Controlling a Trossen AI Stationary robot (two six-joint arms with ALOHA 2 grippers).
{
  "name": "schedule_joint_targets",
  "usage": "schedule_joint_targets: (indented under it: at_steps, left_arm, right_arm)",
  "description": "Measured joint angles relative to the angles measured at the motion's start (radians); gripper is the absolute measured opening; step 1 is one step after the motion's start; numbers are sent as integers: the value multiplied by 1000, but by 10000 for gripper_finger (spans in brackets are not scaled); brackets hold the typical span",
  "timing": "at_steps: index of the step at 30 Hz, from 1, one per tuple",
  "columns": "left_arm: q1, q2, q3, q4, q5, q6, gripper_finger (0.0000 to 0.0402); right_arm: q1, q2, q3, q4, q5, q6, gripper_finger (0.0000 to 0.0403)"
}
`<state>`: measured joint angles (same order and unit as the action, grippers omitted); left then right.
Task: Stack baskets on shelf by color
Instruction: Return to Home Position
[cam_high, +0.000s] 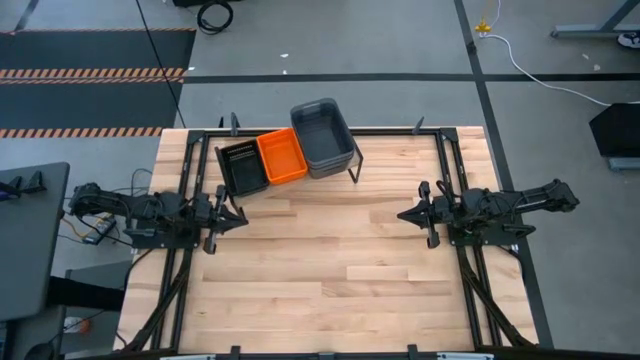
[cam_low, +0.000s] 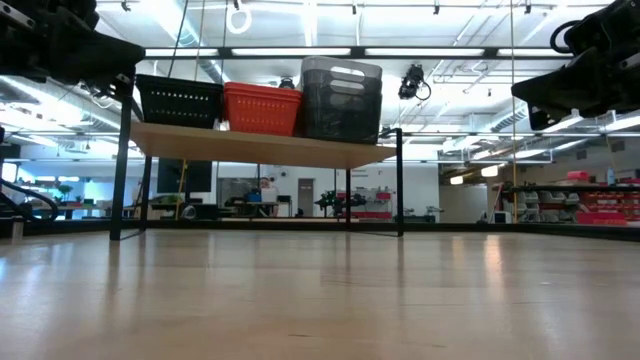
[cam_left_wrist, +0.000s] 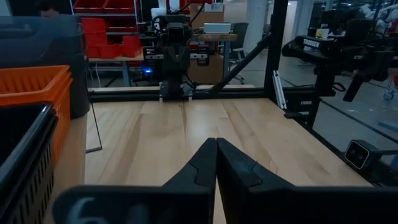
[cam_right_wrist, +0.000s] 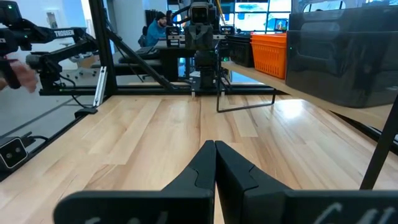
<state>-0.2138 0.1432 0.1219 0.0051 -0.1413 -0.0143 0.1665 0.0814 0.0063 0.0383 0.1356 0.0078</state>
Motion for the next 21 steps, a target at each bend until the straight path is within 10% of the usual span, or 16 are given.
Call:
schedule_joint_targets:
  at_steps: [21]
  left_arm:
    - [0, 0, 0, 0, 0, 0, 20]
  right_arm:
    - [0, 5, 1, 148, 100, 306, 10]
